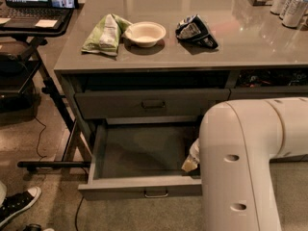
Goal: Open middle drawer
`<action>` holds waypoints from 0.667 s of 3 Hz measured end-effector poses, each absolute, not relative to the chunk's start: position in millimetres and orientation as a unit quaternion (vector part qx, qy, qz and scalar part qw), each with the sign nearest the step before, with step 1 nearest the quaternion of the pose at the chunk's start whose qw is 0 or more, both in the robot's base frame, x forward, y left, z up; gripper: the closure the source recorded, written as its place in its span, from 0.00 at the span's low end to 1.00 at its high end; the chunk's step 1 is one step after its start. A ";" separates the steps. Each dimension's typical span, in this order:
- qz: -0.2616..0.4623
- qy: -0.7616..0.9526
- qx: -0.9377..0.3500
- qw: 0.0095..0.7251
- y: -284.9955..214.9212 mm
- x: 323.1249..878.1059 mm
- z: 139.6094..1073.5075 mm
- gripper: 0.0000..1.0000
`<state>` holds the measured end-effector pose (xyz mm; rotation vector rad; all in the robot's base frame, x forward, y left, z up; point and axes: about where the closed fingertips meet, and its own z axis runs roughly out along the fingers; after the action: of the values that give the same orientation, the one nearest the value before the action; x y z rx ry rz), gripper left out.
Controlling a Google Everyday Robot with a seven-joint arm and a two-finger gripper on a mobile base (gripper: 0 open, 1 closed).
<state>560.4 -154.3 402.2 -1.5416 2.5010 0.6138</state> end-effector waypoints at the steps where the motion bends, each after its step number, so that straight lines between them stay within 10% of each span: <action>1: 0.221 0.819 -0.525 0.062 -147.8 545.9 397.3 0.34; 2: 0.239 0.811 -0.531 0.053 -143.7 533.8 393.9 0.11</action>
Offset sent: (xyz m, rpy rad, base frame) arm -0.0384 0.0130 -0.0090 0.0731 0.0817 0.0892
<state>533.8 -143.7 393.9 -1.6144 2.4656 0.7270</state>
